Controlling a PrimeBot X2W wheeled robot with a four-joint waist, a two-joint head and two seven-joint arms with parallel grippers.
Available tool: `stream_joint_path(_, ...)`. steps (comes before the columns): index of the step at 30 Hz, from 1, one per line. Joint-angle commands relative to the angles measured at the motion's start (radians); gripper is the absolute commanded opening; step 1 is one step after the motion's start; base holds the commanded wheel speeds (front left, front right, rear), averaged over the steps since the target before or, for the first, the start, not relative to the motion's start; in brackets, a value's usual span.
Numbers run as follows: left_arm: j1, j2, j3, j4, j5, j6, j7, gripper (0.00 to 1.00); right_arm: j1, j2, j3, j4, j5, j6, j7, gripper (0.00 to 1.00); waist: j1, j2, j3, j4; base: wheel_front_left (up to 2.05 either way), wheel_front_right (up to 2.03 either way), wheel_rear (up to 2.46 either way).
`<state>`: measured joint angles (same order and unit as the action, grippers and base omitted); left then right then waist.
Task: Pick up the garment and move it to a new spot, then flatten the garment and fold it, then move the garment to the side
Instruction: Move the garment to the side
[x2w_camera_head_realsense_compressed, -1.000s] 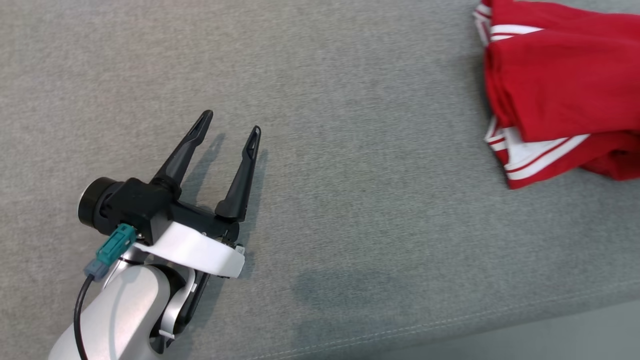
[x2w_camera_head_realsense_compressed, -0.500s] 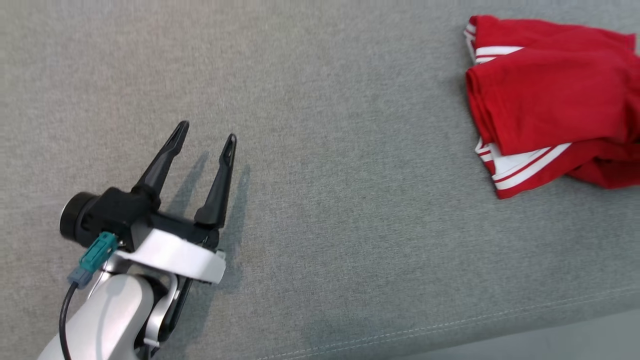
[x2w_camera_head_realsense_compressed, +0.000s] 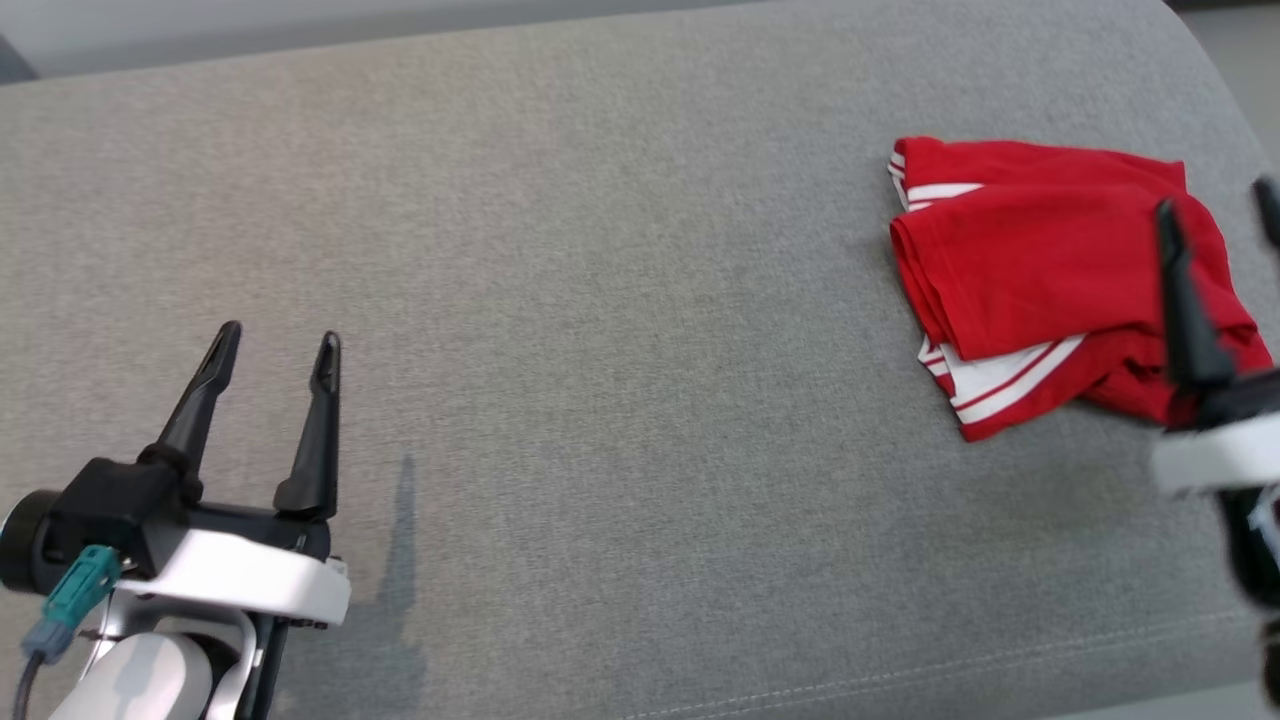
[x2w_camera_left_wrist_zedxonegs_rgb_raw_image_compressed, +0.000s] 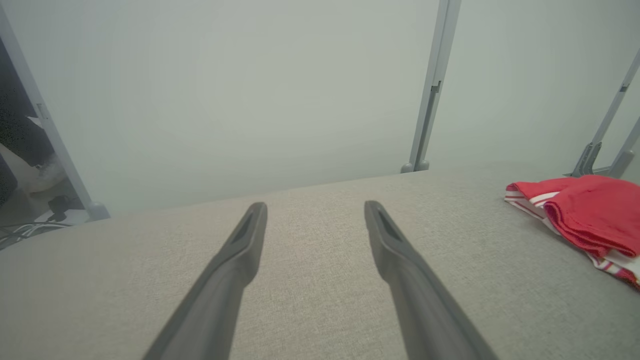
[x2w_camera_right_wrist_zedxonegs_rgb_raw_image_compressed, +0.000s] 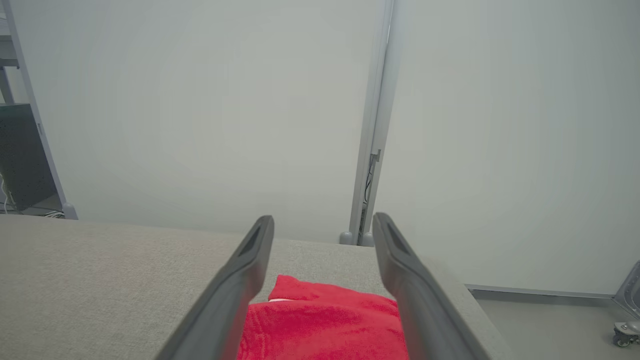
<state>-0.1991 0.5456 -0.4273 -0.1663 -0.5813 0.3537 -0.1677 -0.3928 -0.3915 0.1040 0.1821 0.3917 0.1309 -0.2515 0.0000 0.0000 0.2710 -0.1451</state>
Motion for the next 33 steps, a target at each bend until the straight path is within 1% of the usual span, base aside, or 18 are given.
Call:
stream_joint_path(1,0.000,0.038,0.059,-0.032,-0.013,0.011,-0.011,1.00,0.067,0.023,-0.010,-0.077,-0.043,0.000,-0.010,1.00,0.0000,0.0000,-0.031,0.029,0.00,0.00,0.00)
stream_joint_path(2,0.011,0.042,0.065,-0.033,-0.016,0.016,-0.014,1.00,0.098,0.049,-0.011,-0.103,-0.068,0.000,-0.010,1.00,0.0000,0.0000,-0.041,0.035,0.00,0.00,0.00)
stream_joint_path(3,0.011,0.042,0.065,-0.033,-0.016,0.016,-0.014,1.00,0.098,0.049,-0.011,-0.103,-0.068,0.000,-0.010,1.00,0.0000,0.0000,-0.041,0.035,0.00,0.00,0.00)
stream_joint_path(5,0.034,0.043,0.072,-0.037,-0.021,0.021,-0.022,1.00,0.157,0.098,-0.016,-0.144,-0.109,0.000,-0.007,1.00,0.0000,0.0000,-0.061,0.049,0.00,0.00,0.00)
stream_joint_path(8,0.065,0.042,0.068,-0.045,-0.024,0.026,-0.028,1.00,0.234,0.152,-0.021,-0.188,-0.152,0.000,0.000,1.00,0.0000,0.0000,-0.089,0.066,0.00,0.00,0.00)
stream_joint_path(13,0.104,0.032,0.053,-0.035,-0.032,0.019,-0.038,1.00,0.342,0.208,-0.046,-0.212,-0.187,0.000,0.012,1.00,0.0000,0.0000,-0.136,0.086,0.00,0.00,0.00)
stream_joint_path(22,0.164,0.011,0.032,0.016,-0.049,0.000,-0.058,1.00,0.481,0.250,-0.068,-0.219,-0.223,0.000,0.030,1.00,0.0000,0.0000,-0.210,0.100,0.00,0.00,0.00)
stream_joint_path(33,0.188,0.005,0.025,0.050,-0.054,-0.003,-0.065,1.00,0.526,0.256,-0.087,-0.250,-0.232,0.000,0.054,1.00,0.0000,0.0000,-0.242,0.108,0.00,0.00,0.00)
